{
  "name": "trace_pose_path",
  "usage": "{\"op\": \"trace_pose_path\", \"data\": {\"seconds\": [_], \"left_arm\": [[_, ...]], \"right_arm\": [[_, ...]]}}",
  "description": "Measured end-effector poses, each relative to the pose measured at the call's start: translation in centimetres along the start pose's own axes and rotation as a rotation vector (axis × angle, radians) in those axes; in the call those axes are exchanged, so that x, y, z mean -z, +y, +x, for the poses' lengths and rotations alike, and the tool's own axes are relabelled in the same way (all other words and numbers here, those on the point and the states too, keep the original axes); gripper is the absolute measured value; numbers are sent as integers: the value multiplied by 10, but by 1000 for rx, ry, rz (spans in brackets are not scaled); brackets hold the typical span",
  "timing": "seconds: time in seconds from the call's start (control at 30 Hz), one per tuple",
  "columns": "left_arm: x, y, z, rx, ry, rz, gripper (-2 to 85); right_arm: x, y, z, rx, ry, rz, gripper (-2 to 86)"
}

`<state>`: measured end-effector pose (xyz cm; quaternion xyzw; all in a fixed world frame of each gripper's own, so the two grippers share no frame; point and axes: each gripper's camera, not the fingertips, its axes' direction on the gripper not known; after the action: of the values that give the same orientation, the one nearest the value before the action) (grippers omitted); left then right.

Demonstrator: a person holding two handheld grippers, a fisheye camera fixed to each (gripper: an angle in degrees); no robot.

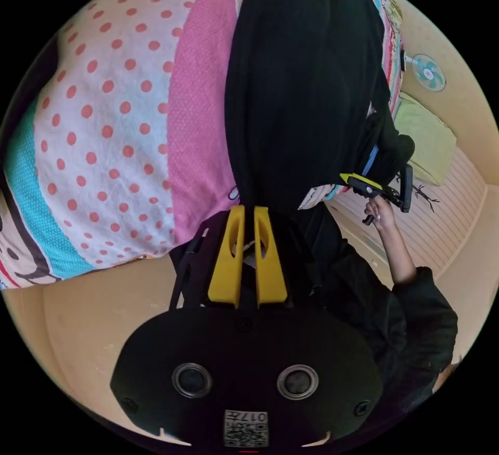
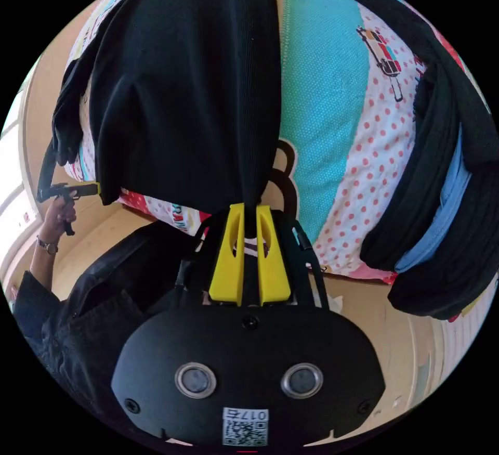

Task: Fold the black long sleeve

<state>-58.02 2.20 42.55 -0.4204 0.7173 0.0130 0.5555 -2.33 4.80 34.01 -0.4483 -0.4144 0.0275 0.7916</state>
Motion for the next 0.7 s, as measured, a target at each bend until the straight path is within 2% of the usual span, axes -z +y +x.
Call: {"op": "trace_pose_path", "data": {"seconds": [0.13,0.23,0.3,0.43,0.5,0.57,0.6,0.67,0.7], "left_arm": [[33,60,29,-156,-78,-22,23],[37,110,36,-154,-38,-4,22],[14,125,29,-118,-13,-36,26],[-42,134,-17,142,24,-82,71],[-21,143,-31,207,90,47,90],[44,161,-43,222,180,333,103],[64,167,-46,226,185,421,106],[150,198,-55,257,126,767,111],[171,205,-57,271,93,841,112]], "right_arm": [[48,61,-5,73,40,30,42],[29,97,-13,103,137,-60,42],[-2,107,-12,62,156,-126,47],[-49,111,-3,-127,132,-210,77],[-39,113,-3,-176,89,-177,84],[-28,116,-7,-175,86,-153,78],[-24,118,-10,-161,115,-152,77],[-18,122,-13,-156,181,-156,76],[-16,124,-15,-157,204,-150,75]]}}
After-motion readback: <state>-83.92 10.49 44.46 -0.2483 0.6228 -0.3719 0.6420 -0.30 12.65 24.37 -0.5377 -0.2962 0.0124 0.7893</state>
